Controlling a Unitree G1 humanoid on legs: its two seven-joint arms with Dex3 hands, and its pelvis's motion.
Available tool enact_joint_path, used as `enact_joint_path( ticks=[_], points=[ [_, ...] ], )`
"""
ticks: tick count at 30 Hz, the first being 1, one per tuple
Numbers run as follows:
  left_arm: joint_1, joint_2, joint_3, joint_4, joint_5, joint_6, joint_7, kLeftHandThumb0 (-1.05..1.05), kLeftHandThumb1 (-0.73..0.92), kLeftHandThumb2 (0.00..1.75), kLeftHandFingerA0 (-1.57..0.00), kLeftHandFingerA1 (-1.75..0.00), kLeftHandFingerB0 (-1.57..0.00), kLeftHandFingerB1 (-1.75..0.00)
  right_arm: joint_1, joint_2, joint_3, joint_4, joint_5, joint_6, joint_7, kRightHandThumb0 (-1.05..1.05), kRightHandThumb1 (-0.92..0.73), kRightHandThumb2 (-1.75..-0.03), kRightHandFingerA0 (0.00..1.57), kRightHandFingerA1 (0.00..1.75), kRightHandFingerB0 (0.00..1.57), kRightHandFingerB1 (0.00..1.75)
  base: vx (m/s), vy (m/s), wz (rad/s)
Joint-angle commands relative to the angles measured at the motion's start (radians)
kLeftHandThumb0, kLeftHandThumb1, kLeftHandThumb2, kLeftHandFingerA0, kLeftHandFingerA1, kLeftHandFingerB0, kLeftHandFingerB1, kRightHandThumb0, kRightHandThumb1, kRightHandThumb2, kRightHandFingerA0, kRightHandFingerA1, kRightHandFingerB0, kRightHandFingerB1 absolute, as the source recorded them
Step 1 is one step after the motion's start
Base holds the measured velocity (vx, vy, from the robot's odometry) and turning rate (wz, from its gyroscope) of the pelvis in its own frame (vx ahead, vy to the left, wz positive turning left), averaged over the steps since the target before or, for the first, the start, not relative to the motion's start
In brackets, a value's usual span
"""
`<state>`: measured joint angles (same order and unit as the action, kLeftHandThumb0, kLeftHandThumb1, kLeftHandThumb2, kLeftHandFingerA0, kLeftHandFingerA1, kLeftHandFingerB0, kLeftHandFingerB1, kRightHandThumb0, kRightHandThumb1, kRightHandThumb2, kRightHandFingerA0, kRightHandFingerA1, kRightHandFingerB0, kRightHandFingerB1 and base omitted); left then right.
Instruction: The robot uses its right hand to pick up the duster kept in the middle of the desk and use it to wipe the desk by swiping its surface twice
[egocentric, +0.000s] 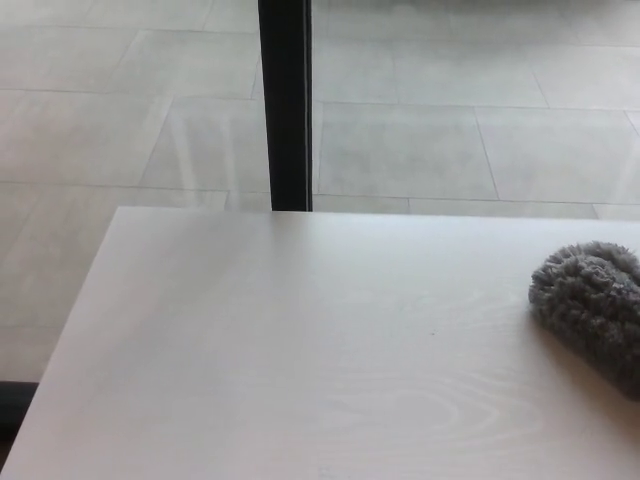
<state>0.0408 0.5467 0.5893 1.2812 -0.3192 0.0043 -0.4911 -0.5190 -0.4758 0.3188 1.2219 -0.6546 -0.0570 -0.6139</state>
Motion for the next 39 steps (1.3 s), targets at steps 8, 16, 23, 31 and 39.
enact_joint_path(
  ticks=[8, 16, 23, 31, 39],
  points=[
    [0.008, 0.006, -0.001, -0.002, -0.016, 0.017, -0.010, -0.41, 0.68, 1.10, -0.37, -0.63, -0.34, -0.58, 0.035, 0.090, -0.024, -0.007, 0.105, 0.029, 0.208, -0.29, -0.58, -0.57, 0.75, 1.16, 0.77, 0.60, 0.00, 0.000, 0.00],
    [0.000, 0.008, 0.002, 0.004, -0.021, 0.022, -0.013, -0.45, 0.89, 0.66, -0.40, -0.55, -0.40, -0.44, -0.006, 0.099, -0.088, -0.063, 0.216, -0.013, 0.486, -0.56, -0.72, -0.62, 0.48, 0.69, 0.19, 0.32, 0.00, 0.000, 0.00],
    [0.000, 0.008, -0.012, -0.009, -0.007, 0.005, 0.003, -0.42, 0.85, 0.70, -0.42, -0.54, -0.43, -0.45, -0.052, 0.023, -0.032, -0.160, 0.153, 0.046, 0.560, -1.03, -0.65, -0.90, 0.00, 0.00, 0.00, 0.00, 0.00, 0.000, 0.00],
    [0.015, 0.015, -0.013, -0.007, -0.008, 0.003, -0.007, -0.39, 0.82, 0.73, -0.43, -0.57, -0.45, -0.48, 0.006, -0.051, -0.116, -0.299, 0.215, 0.076, 0.565, -1.05, -0.78, -0.67, 0.00, 0.00, 0.00, 0.00, 0.00, 0.000, 0.00],
    [0.026, 0.013, -0.023, -0.006, 0.001, -0.004, 0.010, -0.38, 0.86, 0.69, -0.43, -0.52, -0.44, -0.45, 0.134, -0.152, -0.189, -0.524, 0.231, 0.114, 0.601, -1.05, -0.81, -0.69, 0.00, 0.00, 0.00, 0.00, 0.00, 0.000, 0.00]
  ],
)
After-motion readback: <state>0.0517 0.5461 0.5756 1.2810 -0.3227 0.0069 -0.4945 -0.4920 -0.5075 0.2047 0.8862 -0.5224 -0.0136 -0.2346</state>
